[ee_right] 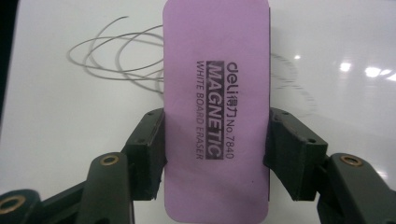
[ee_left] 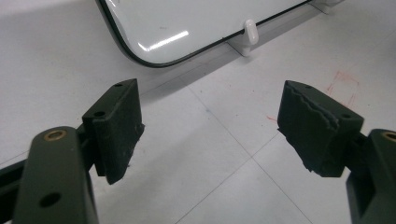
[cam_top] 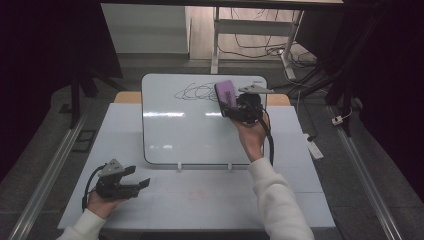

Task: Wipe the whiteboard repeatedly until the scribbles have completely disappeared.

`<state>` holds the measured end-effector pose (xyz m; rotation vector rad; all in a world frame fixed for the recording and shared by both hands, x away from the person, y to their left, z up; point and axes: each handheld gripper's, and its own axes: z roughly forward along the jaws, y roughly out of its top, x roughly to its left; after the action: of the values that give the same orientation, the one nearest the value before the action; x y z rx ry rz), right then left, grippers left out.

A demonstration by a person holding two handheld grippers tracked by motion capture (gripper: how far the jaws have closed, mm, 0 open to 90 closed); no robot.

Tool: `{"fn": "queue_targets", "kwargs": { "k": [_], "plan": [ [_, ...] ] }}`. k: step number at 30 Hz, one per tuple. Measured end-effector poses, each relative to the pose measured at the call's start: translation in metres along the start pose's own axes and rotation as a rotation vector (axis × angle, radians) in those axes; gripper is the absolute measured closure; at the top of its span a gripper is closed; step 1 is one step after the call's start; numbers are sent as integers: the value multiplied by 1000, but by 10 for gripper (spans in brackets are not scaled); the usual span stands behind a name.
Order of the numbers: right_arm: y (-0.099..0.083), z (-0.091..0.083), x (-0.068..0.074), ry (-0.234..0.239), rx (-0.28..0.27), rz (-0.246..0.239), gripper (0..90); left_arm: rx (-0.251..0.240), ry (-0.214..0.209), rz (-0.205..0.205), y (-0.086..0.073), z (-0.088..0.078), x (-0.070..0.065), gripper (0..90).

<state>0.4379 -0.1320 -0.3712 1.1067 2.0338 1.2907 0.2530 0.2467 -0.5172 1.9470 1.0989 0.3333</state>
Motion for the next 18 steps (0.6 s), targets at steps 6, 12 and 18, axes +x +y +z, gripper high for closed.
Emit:
{"fn": "queue_targets", "kwargs": {
  "k": [6,12,18],
  "plan": [
    [5,-11,-14,-64,6,-2,409,-7,-2,-1,0,-2,0,225],
    [5,-25,-42,-142,-7,30,408,-6,-3,2,0,-2,0,225],
    [7,-14,-24,-148,3,-22,408,-5,-3,1,0,-1,0,225]
  ]
}}
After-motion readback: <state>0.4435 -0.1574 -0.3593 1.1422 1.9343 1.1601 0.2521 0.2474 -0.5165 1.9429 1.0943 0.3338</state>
